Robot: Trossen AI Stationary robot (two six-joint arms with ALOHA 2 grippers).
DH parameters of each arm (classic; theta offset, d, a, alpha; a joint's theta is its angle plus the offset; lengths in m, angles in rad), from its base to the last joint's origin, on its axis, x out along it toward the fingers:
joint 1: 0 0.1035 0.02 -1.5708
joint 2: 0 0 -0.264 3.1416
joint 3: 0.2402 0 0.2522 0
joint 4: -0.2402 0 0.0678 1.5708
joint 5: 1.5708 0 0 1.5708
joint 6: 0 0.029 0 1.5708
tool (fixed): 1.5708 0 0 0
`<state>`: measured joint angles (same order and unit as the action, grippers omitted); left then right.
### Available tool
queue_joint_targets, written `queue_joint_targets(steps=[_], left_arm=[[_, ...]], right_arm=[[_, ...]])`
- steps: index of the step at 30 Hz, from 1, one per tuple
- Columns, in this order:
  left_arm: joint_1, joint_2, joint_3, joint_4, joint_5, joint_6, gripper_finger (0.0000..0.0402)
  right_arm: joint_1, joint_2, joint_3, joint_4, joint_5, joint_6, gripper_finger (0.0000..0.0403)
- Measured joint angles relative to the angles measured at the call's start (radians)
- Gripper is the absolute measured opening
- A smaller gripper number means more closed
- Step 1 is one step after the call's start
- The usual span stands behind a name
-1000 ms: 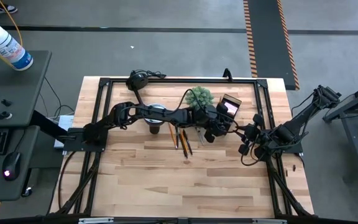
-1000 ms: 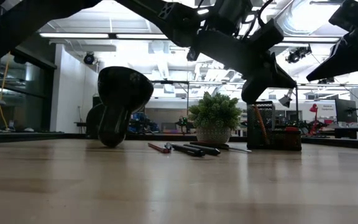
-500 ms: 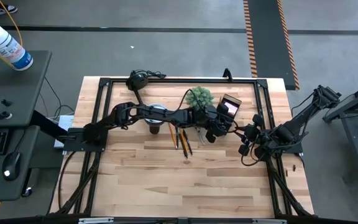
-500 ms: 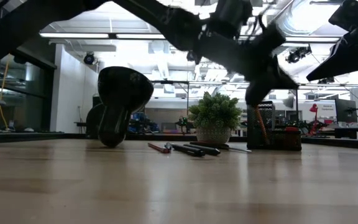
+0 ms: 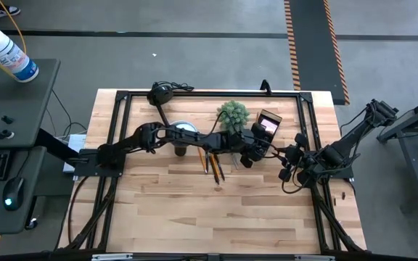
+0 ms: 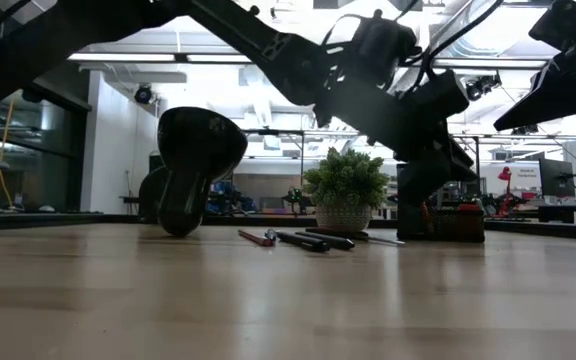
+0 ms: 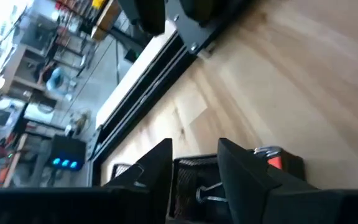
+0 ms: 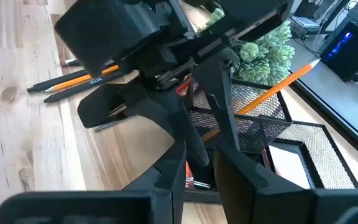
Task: Pick and place office supplies into organizer
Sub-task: Put the black scissors into the desk organizer
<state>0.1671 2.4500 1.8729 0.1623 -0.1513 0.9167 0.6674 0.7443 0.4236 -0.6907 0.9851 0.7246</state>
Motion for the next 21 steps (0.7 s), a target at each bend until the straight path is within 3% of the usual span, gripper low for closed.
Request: queue_joint_targets(steps=[12, 21], left_arm=[[-0.111, -0.069, 0.0, -0.116, -0.18, 0.097, 0.0117], [-0.185, -0.136, 0.0, -0.424, -0.256, -0.077, 0.0108]], right_arm=[[0.0, 0.0, 0.0, 0.0, 0.003, 0.0, 0.0074], [0.0, 0.0, 0.0, 0.044, -0.012, -0.005, 0.0074]])
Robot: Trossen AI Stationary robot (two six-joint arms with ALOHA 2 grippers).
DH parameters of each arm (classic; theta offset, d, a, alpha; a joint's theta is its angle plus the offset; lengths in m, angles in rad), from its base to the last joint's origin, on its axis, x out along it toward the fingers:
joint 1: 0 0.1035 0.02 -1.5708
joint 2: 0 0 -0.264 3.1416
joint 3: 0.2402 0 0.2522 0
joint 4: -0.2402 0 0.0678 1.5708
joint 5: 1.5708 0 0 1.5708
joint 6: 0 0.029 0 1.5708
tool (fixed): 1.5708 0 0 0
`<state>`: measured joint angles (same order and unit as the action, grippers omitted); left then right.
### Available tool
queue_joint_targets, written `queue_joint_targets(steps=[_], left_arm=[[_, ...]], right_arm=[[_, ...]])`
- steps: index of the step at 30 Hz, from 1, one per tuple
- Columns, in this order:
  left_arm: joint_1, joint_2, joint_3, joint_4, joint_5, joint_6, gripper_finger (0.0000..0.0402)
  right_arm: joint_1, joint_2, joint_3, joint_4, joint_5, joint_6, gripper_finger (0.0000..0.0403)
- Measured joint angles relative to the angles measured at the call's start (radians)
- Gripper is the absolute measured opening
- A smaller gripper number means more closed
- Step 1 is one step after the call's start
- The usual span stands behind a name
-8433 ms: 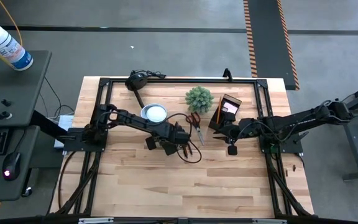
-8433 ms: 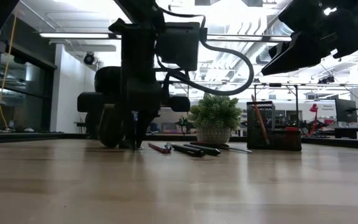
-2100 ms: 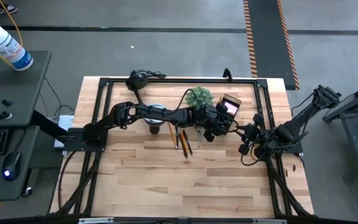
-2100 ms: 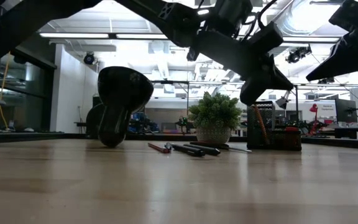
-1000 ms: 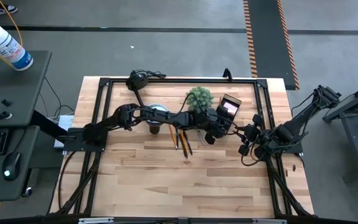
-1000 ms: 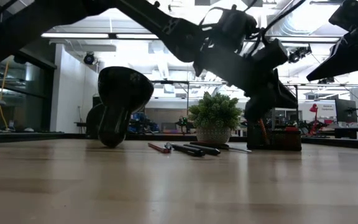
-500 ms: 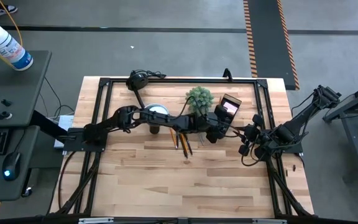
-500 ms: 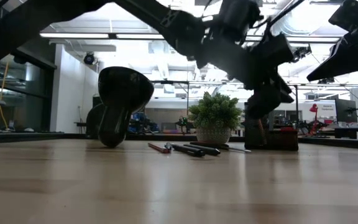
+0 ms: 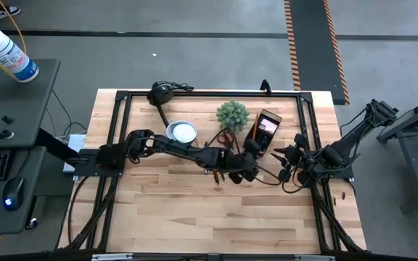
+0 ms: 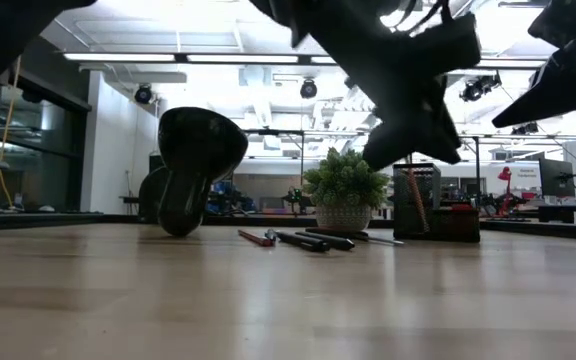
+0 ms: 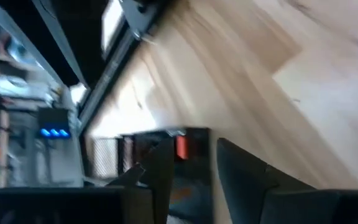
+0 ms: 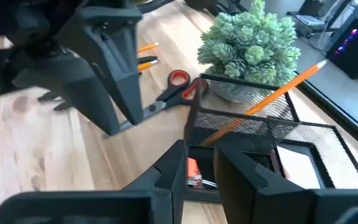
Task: Pick and place office supplies into organizer
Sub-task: Put the black scissors into the desk organizer
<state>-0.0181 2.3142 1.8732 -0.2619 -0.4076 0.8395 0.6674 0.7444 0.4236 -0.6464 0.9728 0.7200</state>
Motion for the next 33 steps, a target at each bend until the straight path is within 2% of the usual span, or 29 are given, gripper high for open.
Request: queue_joint_targets(steps=[7, 12, 19, 26, 33], left_arm=[[-0.031, -0.032, -0.001, -0.211, -0.034, -0.215, 0.005], [-0.065, -0.044, 0.0, -0.294, -0.07, -0.289, 0.0005], [-0.123, -0.049, -0.001, -0.415, -0.135, -0.414, 0.0015], [-0.162, -0.048, -0.001, -0.559, -0.215, -0.592, 0.0006], [-0.234, -0.079, -0.001, -0.719, -0.343, -0.804, 0.0002]], right_arm=[[0.0, 0.002, 0.0, 0.131, -0.014, -0.117, 0.0074], [-0.034, 0.004, 0.0, 0.253, -0.028, -0.228, 0.0074], [-0.147, 0.064, 0.0, 0.389, -0.05, -0.283, 0.0074], [-0.259, 0.203, 0.0, 0.589, -0.15, -0.291, 0.0074], [-0.298, 0.311, 0.0, 0.804, -0.158, -0.433, 0.0074]])
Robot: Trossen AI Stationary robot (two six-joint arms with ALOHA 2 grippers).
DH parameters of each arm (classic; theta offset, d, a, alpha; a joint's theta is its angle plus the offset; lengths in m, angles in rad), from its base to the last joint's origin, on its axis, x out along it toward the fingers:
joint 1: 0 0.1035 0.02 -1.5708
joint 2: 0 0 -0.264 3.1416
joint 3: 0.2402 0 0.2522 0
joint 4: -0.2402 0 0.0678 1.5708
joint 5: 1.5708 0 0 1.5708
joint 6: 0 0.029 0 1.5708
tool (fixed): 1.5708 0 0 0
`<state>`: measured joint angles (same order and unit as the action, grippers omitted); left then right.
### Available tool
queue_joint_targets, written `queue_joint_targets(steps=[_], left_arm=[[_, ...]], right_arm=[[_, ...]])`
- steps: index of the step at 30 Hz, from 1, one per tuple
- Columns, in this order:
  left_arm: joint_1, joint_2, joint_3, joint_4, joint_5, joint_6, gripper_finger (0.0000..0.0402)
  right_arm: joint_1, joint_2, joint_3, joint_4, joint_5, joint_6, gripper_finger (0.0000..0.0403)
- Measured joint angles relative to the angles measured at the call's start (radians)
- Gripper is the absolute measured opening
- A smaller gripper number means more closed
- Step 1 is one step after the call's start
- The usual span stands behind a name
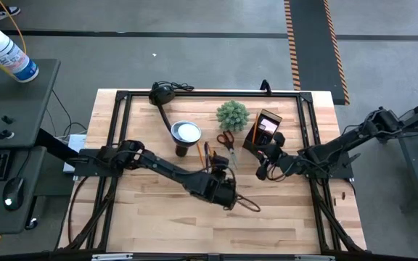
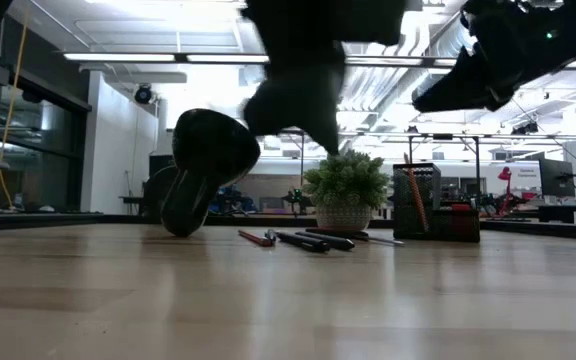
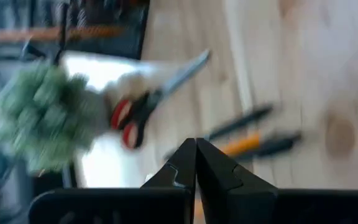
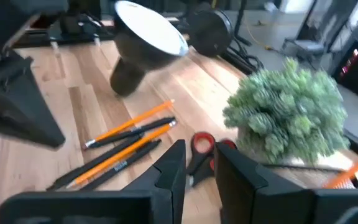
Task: Pick and place office supplies into organizer
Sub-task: Put the black scissors into the desk organizer
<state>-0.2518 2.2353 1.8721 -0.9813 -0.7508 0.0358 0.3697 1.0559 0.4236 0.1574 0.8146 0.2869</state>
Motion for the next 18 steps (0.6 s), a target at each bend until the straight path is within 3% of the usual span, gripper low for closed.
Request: queue_joint_targets(steps=[11, 15, 18], left_arm=[[-0.13, -0.075, 0.001, -0.147, -0.206, -0.201, 0.0005], [-0.154, -0.113, 0.001, -0.282, -0.252, -0.351, 0.0005], [-0.171, -0.137, 0.0, -0.398, -0.292, -0.483, 0.0005]], right_arm=[[-0.038, 0.004, 0.0, 0.101, -0.067, -0.03, 0.0074], [-0.056, 0.007, 0.001, 0.105, -0.172, 0.008, 0.0074], [-0.067, 0.029, 0.024, 0.077, -0.189, 0.024, 0.0074]])
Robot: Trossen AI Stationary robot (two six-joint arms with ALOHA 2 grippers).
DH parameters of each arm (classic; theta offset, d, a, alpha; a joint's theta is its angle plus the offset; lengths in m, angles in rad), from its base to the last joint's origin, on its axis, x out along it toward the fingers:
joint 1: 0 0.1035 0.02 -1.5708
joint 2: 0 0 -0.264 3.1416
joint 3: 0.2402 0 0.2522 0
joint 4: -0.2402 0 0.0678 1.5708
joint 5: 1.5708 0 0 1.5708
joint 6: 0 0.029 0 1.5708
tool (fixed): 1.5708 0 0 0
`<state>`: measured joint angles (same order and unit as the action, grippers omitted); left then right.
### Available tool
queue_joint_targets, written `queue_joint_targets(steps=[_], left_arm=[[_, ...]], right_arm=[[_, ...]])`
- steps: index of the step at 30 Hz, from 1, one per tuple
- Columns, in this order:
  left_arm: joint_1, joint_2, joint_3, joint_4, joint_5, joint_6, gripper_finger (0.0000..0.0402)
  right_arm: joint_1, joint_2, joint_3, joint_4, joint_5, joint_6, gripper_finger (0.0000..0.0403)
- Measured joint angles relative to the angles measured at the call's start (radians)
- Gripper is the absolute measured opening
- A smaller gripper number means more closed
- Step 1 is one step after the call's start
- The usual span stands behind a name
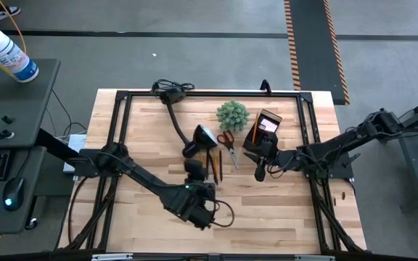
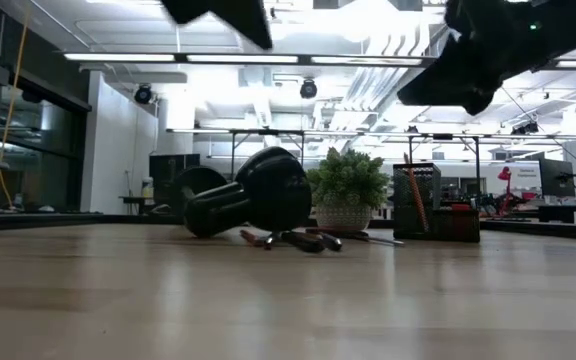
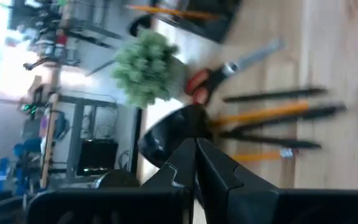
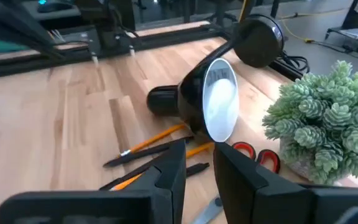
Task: Pick and place office supplies into organizer
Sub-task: Put the black scissors into the desk organizer
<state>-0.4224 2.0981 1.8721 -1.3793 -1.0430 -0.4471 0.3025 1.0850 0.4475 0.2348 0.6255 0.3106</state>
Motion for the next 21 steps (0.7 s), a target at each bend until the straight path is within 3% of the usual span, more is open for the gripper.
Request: queue_joint_targets(steps=[6, 14, 21], left_arm=[[-0.04, -0.02, -0.003, -0.201, -0.028, -0.254, 0.0005], [-0.111, -0.046, -0.106, -0.189, -0.037, -0.386, 0.0005], [-0.179, -0.051, -0.249, -0.192, -0.045, -0.613, 0.0005]], right_arm=[[-0.025, 0.119, 0.126, -0.106, -0.019, -0.022, 0.0074], [-0.12, 0.32, 0.387, -0.407, -0.065, 0.0, 0.0086], [-0.231, 0.476, 0.534, -0.545, -0.138, 0.027, 0.0134]])
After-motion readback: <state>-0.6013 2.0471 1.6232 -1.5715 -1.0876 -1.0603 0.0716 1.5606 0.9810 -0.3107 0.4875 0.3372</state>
